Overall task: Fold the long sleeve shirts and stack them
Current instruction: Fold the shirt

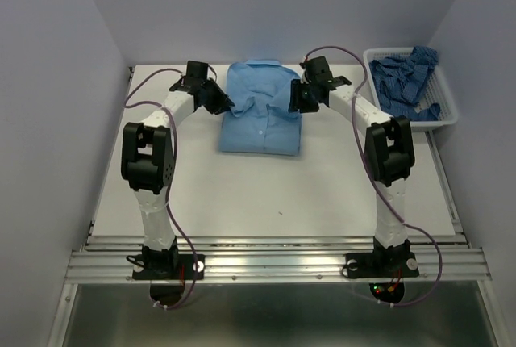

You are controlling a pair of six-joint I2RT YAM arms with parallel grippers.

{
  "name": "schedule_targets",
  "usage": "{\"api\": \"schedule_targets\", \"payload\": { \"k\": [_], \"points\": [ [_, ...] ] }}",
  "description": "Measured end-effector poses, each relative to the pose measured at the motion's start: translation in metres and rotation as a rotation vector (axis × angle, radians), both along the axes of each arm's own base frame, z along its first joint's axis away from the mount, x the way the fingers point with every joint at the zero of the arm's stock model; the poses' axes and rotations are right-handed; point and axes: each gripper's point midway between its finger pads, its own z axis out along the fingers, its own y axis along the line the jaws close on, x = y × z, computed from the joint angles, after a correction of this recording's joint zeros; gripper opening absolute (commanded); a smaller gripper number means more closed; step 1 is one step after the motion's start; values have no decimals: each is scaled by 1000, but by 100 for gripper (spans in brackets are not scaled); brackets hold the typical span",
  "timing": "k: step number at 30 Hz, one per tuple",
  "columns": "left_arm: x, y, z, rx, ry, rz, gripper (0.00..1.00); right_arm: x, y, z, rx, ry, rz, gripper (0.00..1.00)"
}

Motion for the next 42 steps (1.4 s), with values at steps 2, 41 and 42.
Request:
{"api": "schedule_targets", "payload": {
  "k": [2,41,42],
  "points": [
    [3,4,3,13,-3,10,99,5,3,7,8,-23,14,75],
    [-65,-15,-61,-45,49,-45,99,-31,122,-30,444,80,375,100],
    [-67,-13,-59,-34,51,-48,99,-36,117,-25,433,78,379,100]
  ]
}}
